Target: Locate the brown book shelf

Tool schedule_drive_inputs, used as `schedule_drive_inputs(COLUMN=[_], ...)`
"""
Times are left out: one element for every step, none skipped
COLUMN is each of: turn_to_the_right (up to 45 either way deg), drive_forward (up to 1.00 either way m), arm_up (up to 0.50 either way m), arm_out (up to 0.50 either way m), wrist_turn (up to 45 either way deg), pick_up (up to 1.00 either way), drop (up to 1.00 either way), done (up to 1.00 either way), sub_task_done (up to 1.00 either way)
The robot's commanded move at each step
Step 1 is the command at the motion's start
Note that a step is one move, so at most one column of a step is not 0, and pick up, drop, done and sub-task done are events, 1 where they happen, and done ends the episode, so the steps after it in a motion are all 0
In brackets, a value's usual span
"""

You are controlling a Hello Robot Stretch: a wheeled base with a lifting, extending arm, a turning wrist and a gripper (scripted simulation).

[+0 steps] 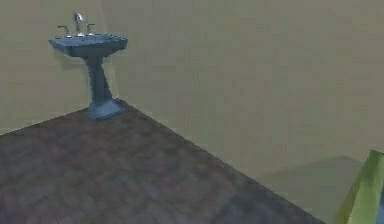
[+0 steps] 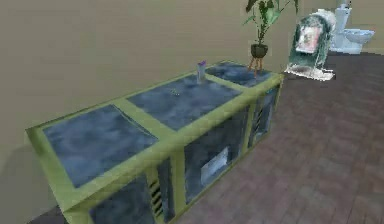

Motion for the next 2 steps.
schedule_drive_inputs(turn_to_the_right=[-45.0,0.0], drive_forward=[0.00,1.00], arm_up=[0.00,0.00], arm_out=[0.00,0.00], wrist_turn=[0.0,0.0], pick_up=[0.00,0.00], drop=[0.00,0.00], done=[0.00,0.00], sub_task_done=[0.00,0.00])
